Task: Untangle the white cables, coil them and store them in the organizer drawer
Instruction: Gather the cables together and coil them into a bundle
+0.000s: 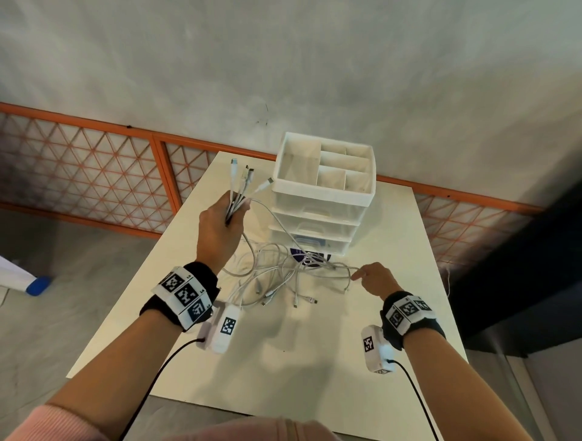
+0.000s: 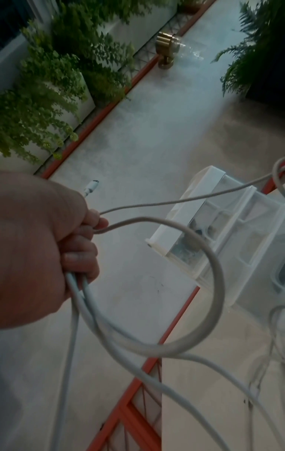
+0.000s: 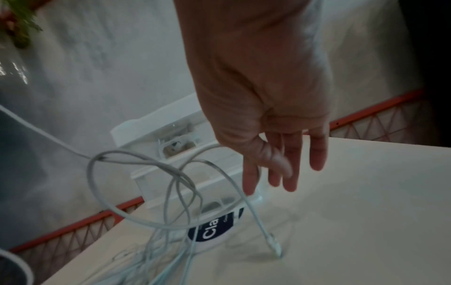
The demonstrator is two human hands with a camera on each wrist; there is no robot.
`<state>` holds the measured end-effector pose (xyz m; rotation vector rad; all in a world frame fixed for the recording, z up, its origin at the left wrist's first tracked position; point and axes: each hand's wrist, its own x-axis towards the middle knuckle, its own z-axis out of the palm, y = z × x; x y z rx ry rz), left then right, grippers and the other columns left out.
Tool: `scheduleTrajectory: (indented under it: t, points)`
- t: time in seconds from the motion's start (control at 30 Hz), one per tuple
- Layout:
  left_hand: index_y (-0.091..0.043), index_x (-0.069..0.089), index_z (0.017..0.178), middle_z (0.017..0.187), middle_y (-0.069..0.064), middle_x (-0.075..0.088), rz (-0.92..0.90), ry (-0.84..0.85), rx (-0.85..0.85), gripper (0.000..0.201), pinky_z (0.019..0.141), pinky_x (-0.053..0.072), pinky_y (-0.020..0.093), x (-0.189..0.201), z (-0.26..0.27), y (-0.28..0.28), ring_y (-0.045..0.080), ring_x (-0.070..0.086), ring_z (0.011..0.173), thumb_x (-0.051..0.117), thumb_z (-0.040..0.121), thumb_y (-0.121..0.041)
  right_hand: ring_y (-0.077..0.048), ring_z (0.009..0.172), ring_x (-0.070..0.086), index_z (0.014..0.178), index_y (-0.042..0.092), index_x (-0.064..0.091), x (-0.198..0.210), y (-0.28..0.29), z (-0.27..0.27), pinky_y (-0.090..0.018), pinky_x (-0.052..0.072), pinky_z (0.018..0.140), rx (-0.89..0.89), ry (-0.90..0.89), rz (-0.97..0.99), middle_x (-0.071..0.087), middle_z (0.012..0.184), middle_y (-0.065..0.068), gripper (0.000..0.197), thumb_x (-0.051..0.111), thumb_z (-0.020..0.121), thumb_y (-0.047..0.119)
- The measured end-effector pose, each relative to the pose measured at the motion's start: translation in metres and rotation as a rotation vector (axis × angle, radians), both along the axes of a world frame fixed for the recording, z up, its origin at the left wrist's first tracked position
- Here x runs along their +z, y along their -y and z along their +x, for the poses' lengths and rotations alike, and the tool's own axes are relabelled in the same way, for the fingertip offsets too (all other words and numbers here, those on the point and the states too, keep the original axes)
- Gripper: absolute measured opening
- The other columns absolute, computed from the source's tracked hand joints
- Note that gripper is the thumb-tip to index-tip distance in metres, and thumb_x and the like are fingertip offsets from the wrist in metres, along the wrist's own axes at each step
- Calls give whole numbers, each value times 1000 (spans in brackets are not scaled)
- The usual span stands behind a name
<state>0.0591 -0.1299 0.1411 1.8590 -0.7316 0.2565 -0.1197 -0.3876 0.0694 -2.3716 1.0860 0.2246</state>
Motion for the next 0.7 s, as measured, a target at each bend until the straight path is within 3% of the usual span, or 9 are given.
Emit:
scheduleTrajectory:
  t: [0.07, 0.13, 0.2, 0.3, 0.37, 0.43, 0.5, 0.63, 0.7]
  points:
    - [2, 56, 82, 56, 12, 49, 0, -6, -47, 29, 50, 30, 16, 1, -5, 4, 22, 40, 53, 55, 95, -23, -30, 109, 52, 97, 13, 56, 5, -6, 8, -42, 42, 100, -69, 150, -30, 50, 121, -10, 27, 46, 80, -6]
    - [2, 55, 82, 53, 3, 42, 8, 6, -101, 29, 49, 29, 15, 2, -10, 9, 19, 37, 53, 55, 95, -23, -25, 106, 44, 113, 13, 47, 19, -15, 18, -40, 37, 98, -57, 348, -43, 39, 120, -8, 47, 50, 72, -11]
    - [2, 56, 83, 54, 8, 44, 14, 34, -144, 29, 49, 28, 15, 4, -15, 13, 22, 37, 55, 55, 96, -24, -20, 113, 41, 123, 19, 44, 39, -28, 31, -34, 41, 93, 194, 419, 142, 39, 126, -3, 61, 54, 71, -12]
    - [3, 55, 83, 54, 11, 44, -9, 34, -130, 31, 48, 28, 15, 7, -19, 18, 24, 37, 54, 55, 96, -25, -10, 107, 55, 121, 17, 53, 54, -50, 45, -17, 46, 88, 537, 273, 539, 60, 114, -2, 46, 62, 82, -5]
    - [3, 53, 81, 52, 2, 39, -44, 26, -68, 31, 47, 27, 16, 10, -17, 17, 18, 35, 51, 53, 97, -24, -5, 89, 62, 107, 12, 61, 50, -59, 50, -11, 46, 82, 551, 219, 572, 67, 91, -2, 20, 60, 89, 2]
    - [3, 52, 81, 53, 1, 42, -71, 29, 8, 30, 48, 26, 18, 10, -11, 13, 17, 39, 50, 52, 97, -23, -4, 83, 61, 94, 14, 61, 42, -59, 49, -13, 42, 80, 538, 183, 501, 67, 80, 1, 10, 53, 93, 7]
    - [4, 54, 83, 58, 10, 49, -83, 30, 66, 31, 51, 28, 26, 8, -5, 7, 21, 41, 53, 52, 97, -23, -10, 89, 59, 89, 16, 57, 32, -52, 45, -18, 39, 83, 544, 107, 427, 66, 79, 2, 15, 46, 96, 10]
    - [3, 60, 90, 59, 1, 47, -136, -40, 217, 28, 51, 28, 28, -2, 8, -4, 17, 37, 52, 52, 97, -23, -21, 106, 59, 81, 24, 51, 20, -34, 35, -32, 42, 97, 485, -4, 327, 65, 88, 7, 28, 33, 102, 20]
    - [3, 61, 89, 62, 8, 52, -140, -65, 264, 29, 54, 31, 30, -6, 14, -7, 22, 42, 56, 53, 96, -24, -22, 113, 57, 80, 25, 52, 16, -27, 30, -37, 39, 103, 450, -20, 288, 65, 95, 6, 32, 29, 102, 22]
